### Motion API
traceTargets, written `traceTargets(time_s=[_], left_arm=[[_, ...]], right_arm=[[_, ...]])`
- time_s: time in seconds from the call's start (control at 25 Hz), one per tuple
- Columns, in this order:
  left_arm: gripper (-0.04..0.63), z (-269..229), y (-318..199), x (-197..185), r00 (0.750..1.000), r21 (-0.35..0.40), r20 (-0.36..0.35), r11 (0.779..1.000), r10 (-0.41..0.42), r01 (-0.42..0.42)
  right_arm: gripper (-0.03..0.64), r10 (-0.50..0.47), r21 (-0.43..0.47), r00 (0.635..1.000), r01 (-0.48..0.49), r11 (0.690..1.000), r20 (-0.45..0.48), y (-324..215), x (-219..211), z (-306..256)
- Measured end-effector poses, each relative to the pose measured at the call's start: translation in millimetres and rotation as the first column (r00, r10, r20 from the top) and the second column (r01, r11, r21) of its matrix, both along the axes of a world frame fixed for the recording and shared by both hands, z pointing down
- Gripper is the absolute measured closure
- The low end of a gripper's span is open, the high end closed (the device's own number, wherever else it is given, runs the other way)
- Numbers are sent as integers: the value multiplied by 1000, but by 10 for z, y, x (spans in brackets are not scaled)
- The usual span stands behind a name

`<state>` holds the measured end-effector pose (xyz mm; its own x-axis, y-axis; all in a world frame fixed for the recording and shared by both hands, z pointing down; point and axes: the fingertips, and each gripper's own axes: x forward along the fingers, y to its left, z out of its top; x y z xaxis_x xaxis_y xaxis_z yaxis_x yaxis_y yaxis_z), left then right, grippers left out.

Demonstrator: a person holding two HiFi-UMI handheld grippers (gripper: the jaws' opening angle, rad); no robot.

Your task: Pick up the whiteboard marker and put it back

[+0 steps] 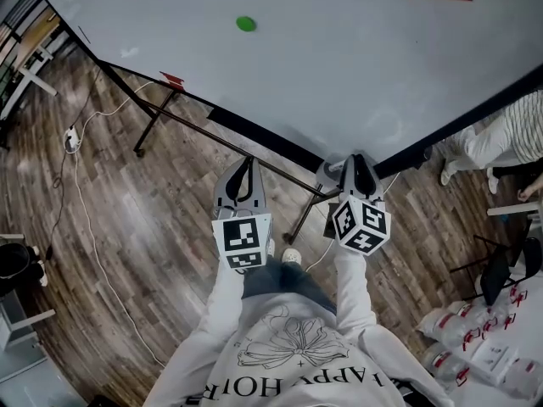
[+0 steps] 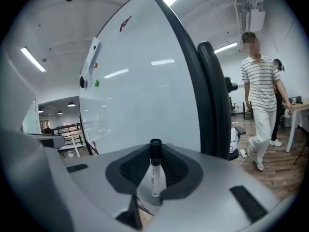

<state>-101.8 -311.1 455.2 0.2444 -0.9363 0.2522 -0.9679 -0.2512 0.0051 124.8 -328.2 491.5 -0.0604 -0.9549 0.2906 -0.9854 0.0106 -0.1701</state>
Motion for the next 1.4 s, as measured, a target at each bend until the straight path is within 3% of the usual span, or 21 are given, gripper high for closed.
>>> traceTargets(time_s=[0.64,1.4], left_arm=[[588,-608,50,-36,1000,132,-14,991,-10,12],[588,-843,180,-35,999,181,-15,983,-29,32]], right_arm=[[554,-49,131,998,53,990,-32,200,-80,-696],[554,-89,205,996,91,974,-18,295,-67,-1056]])
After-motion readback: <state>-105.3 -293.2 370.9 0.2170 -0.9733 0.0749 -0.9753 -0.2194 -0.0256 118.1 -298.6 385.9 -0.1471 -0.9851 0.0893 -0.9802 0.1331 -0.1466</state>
